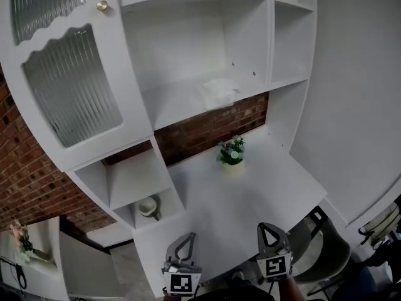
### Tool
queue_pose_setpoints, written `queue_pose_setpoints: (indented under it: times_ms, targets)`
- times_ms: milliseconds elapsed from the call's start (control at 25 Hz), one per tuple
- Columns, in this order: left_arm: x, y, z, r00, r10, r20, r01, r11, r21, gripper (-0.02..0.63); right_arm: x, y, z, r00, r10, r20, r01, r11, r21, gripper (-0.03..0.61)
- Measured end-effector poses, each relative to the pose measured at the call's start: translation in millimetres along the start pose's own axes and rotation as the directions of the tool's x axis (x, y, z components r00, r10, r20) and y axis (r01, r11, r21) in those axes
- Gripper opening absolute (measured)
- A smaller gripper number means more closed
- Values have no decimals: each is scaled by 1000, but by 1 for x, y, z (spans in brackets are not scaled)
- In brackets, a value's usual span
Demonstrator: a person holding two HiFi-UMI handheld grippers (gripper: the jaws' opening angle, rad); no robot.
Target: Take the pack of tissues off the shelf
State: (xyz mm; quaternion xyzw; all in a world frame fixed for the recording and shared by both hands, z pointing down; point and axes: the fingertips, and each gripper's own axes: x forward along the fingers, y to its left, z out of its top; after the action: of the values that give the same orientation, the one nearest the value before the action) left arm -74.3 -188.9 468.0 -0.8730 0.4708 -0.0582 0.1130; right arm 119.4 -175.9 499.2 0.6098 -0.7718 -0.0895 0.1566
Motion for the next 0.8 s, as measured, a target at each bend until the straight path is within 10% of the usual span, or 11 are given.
queue_pose_setpoints:
  times_ms: [800]
  targets:
    - [71,-7,-2,995,88,-43,-87,996,23,11,68,-69,-5,997,77,25,-77,997,-2,5]
